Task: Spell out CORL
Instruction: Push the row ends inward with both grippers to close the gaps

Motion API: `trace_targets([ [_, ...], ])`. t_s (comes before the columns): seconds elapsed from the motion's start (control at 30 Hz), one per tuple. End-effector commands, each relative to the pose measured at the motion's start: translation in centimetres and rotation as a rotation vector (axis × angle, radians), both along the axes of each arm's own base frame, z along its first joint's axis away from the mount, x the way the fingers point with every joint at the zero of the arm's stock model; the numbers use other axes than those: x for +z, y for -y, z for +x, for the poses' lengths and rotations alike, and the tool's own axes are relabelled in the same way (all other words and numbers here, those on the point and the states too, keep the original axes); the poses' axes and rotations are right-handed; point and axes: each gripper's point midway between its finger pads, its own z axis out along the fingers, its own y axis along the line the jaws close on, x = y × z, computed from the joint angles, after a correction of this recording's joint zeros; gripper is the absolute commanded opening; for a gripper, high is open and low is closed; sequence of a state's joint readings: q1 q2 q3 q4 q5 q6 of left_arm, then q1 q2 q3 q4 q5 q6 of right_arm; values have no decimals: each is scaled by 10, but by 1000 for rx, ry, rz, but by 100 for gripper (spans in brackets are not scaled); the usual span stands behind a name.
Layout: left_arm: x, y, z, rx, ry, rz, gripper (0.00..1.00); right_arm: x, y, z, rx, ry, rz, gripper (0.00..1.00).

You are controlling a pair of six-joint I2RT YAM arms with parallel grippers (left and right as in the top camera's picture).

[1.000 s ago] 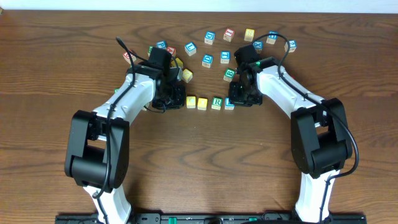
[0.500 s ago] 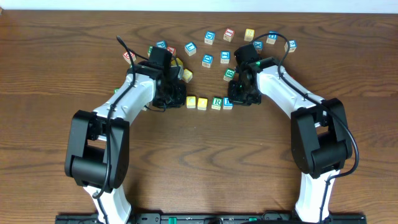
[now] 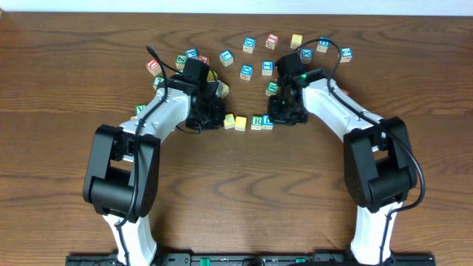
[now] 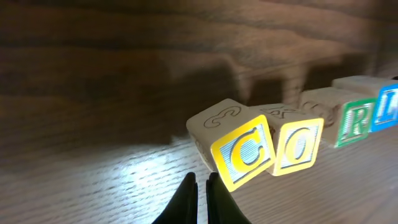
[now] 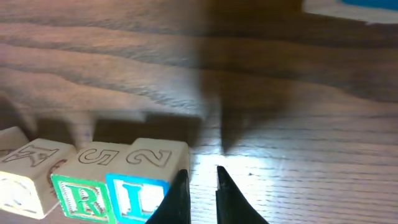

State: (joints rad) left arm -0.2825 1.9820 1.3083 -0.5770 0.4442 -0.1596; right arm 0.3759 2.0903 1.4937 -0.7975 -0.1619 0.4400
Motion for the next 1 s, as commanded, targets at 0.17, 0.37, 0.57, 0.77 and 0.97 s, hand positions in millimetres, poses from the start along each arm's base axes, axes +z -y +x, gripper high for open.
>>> trace_targets([
  [0.17,-2,5,-3,-16,-10,-20,7,-8,-7,-7,26,-20,-3,10],
  [0.37,-2,5,-3,-16,-9,-20,8,-8,-7,-6,26,-16,-1,10],
  [0.57,-1,10,-4,-28,-4,-22,8,-8,-8,-5,26,-14,0,10],
  [0.77,-1,25,-9,-78,11,-23,7,-8,-7,-6,26,-16,-1,10],
  [0.97,-1,25,-10,-100,23,-14,7,-8,-7,-6,26,-17,-2,10],
])
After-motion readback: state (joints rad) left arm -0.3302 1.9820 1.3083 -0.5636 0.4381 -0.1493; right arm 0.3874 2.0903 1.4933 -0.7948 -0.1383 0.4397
